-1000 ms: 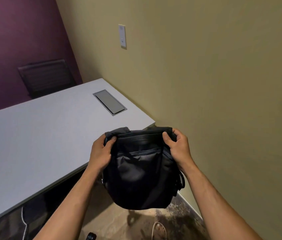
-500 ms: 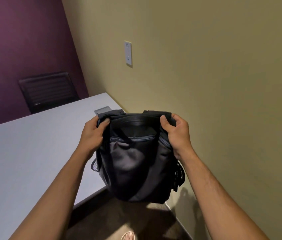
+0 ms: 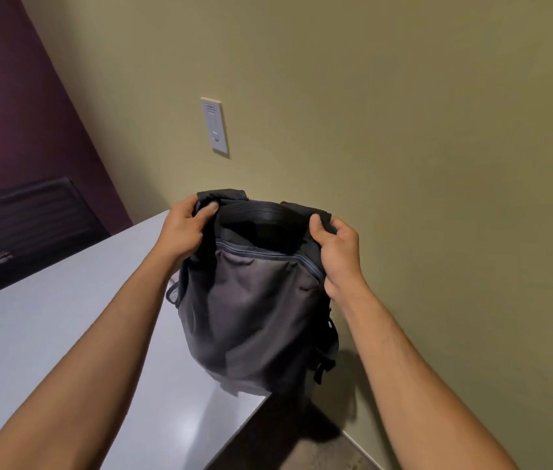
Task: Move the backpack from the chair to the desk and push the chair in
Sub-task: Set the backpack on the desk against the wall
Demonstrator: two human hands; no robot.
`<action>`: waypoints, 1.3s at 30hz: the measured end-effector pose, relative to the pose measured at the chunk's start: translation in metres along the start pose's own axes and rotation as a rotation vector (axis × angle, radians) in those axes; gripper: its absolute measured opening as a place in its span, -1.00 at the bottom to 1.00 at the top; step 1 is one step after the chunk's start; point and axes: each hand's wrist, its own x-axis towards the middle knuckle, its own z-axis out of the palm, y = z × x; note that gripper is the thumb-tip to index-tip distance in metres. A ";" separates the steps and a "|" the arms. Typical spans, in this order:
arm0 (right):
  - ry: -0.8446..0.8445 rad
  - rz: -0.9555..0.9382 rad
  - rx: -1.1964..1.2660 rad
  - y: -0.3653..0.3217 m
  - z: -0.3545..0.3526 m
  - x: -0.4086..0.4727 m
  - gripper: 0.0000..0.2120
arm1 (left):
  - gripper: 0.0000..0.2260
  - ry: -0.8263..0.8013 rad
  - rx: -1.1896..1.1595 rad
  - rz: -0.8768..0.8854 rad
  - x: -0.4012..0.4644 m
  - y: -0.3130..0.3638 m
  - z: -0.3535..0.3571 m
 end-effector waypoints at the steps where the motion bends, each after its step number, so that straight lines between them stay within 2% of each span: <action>1: 0.013 0.024 -0.003 0.007 0.004 0.007 -0.85 | -0.85 -0.007 0.016 -0.015 0.013 -0.008 0.002; 6: 0.021 0.082 -0.029 0.031 0.020 0.037 -0.81 | -0.79 0.008 -0.010 -0.098 0.064 -0.042 0.021; 10: 0.081 0.081 -0.095 0.036 0.016 0.064 -0.76 | -0.83 0.012 -0.035 -0.096 0.093 -0.050 0.046; 13: 0.128 0.024 -0.245 0.048 0.005 0.066 -0.75 | -0.87 0.067 -0.079 -0.168 0.107 -0.059 0.059; 15: 0.134 0.008 -0.362 0.061 -0.004 0.061 -0.65 | -0.88 0.144 -0.108 -0.212 0.120 -0.064 0.066; 17: 0.118 0.068 -0.453 0.080 -0.018 0.057 -0.56 | -0.87 0.200 -0.106 -0.224 0.129 -0.064 0.076; 19: 0.102 0.161 -0.443 0.095 -0.029 0.056 -0.57 | -0.82 0.219 -0.100 -0.223 0.136 -0.064 0.085; 22: 0.083 0.175 -0.408 0.100 -0.034 0.063 -0.65 | -0.83 0.198 -0.079 -0.204 0.146 -0.065 0.096; 28: 0.082 0.114 -0.495 0.103 -0.035 0.065 -0.65 | -0.91 0.098 -0.077 -0.203 0.156 -0.069 0.103; 35: 0.100 0.147 -0.593 0.107 -0.041 0.059 -0.57 | -0.56 0.124 -0.009 -0.233 0.130 -0.086 0.109; 39: 0.089 0.163 -0.671 0.107 -0.044 0.060 -0.57 | -0.38 -0.036 0.074 -0.176 0.110 -0.098 0.122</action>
